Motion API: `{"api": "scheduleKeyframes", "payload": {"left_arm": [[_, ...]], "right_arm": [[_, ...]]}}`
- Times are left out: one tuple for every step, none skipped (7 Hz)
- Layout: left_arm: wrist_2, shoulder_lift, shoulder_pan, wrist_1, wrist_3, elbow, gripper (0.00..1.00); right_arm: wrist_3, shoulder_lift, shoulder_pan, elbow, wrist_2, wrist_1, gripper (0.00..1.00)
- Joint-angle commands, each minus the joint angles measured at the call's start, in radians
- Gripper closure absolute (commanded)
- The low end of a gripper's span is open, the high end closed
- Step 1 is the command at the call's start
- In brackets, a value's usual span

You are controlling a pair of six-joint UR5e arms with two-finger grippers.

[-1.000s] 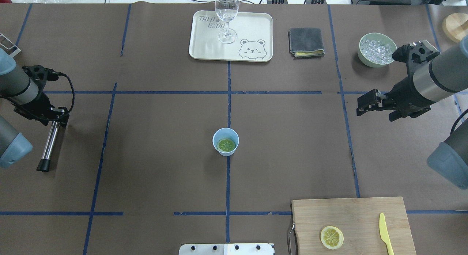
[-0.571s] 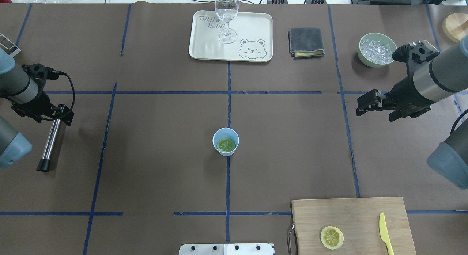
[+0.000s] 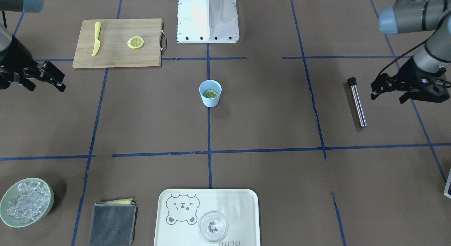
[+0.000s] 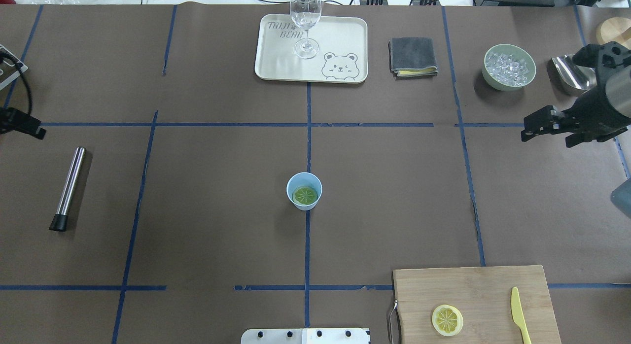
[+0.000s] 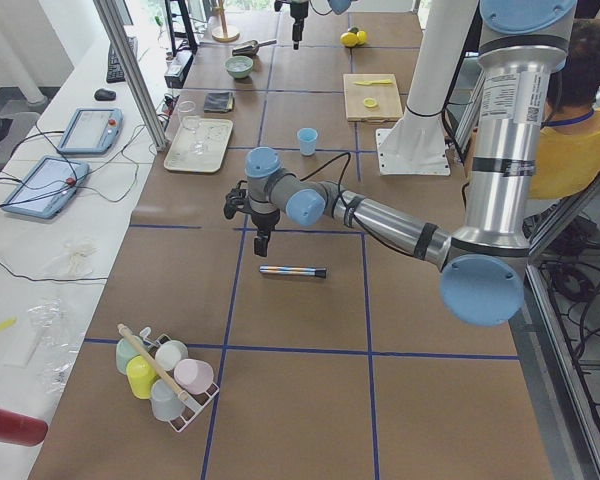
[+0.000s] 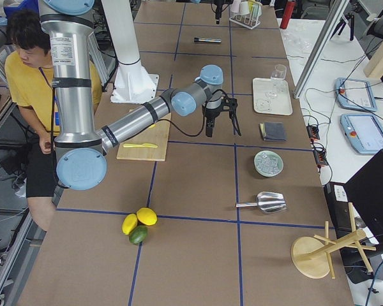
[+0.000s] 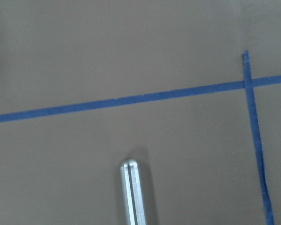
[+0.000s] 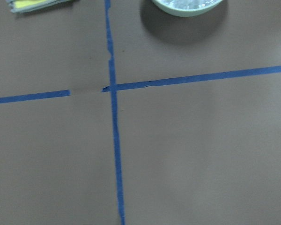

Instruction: Squeeze lemon into cup

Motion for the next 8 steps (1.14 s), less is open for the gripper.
{"api": "scheduleKeyframes", "payload": {"left_arm": [[-0.044, 0.11, -0.194, 0.002, 0.326, 0.009, 0.0], [-0.046, 0.138, -0.235, 0.002, 0.421, 0.04, 0.0], [-0.047, 0.161, -0.323, 0.005, 0.513, 0.075, 0.0], [-0.047, 0.162, -0.33, 0.023, 0.514, 0.084, 0.0], [-0.047, 0.155, -0.329, 0.104, 0.51, 0.08, 0.0], [-0.047, 0.146, -0.329, 0.155, 0.508, 0.077, 0.0], [-0.047, 0.147, -0.329, 0.157, 0.473, 0.074, 0.0], [-0.047, 0.146, -0.329, 0.148, 0.38, 0.071, 0.0]], "right_arm": [[-0.306, -0.06, 0.187, -0.112, 0.1, -0.005, 0.0], [-0.44, -0.063, 0.265, -0.186, 0.13, -0.005, 0.0], [-0.626, -0.071, 0.34, -0.297, 0.135, -0.003, 0.0], [-0.801, -0.068, 0.4, -0.4, 0.153, -0.005, 0.0], [-0.862, -0.08, 0.445, -0.43, 0.167, -0.016, 0.0], [-0.877, -0.088, 0.502, -0.408, 0.238, -0.099, 0.0], [-0.884, -0.146, 0.502, -0.338, 0.222, -0.118, 0.0], [-0.874, -0.157, 0.484, -0.273, 0.101, -0.131, 0.0]]}}
